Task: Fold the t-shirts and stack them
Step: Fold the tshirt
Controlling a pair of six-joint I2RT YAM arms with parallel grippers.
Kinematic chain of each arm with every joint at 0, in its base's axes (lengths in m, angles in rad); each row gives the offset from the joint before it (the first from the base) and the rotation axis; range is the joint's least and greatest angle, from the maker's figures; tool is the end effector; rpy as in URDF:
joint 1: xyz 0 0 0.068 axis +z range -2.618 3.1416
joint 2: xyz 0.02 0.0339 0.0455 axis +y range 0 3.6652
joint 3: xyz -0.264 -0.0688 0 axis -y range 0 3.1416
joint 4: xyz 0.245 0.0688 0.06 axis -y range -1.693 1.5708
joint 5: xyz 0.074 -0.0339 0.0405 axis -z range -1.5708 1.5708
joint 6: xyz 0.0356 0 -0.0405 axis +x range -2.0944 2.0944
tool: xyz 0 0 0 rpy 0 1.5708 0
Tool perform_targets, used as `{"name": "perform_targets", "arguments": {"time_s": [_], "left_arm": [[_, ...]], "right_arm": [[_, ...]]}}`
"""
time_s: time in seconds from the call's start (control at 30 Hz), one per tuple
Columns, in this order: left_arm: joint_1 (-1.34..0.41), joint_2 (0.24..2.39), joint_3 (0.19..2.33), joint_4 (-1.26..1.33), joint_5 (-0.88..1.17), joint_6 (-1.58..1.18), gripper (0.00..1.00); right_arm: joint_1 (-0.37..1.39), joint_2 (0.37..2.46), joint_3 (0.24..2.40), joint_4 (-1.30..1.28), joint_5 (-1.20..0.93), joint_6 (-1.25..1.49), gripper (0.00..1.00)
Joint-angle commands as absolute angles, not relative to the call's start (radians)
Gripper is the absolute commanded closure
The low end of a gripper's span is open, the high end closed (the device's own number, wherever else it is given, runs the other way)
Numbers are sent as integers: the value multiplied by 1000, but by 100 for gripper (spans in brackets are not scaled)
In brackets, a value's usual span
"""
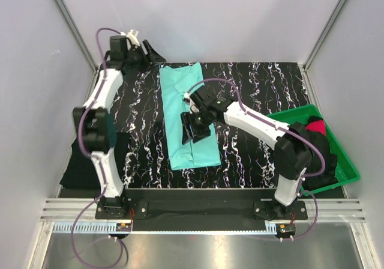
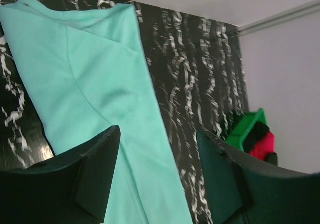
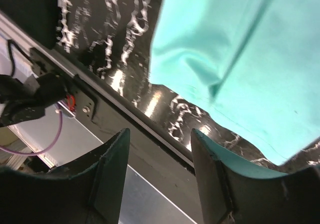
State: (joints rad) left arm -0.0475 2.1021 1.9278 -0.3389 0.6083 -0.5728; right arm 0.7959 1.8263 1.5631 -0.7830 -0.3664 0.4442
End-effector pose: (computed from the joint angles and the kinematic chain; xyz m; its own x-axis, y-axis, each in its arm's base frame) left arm 0.4938 -0.0438 0.3070 -0.7028 -0.4119 -0.5801 0.1849 0.6816 -0.7080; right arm 0.2656 0.2894 0.2703 -0.8874 -0.3328 -0.3190 -0.4555 0.7398 0.4952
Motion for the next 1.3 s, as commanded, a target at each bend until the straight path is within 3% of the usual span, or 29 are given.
{"name": "perform_targets", "arguments": {"time_s": [0.0, 0.3, 0.33, 0.4, 0.5, 0.8, 1.27], "left_arm": [[-81, 1904, 1689, -347, 611, -565, 35], [-271, 1548, 1131, -350, 545, -546, 62], [-285, 1531, 1105, -348, 519, -566, 66], [-323, 1487, 1028, -345, 488, -584, 75], [-376, 1457, 944, -347, 430, -607, 84], [-437, 1532, 845, -204, 445, -657, 90], [-591, 1724, 825, -84, 512, -752, 93]], "right_arm": [[775, 1833, 1477, -793, -425, 388, 41], [580, 1666, 1266, -644, -474, 468, 53], [534, 1658, 1232, -632, -498, 469, 63], [506, 1680, 1207, -627, -586, 448, 73], [474, 1687, 1180, -618, -589, 452, 78], [469, 1626, 1063, -548, -581, 515, 93], [469, 1651, 1012, -494, -598, 535, 93]]}}
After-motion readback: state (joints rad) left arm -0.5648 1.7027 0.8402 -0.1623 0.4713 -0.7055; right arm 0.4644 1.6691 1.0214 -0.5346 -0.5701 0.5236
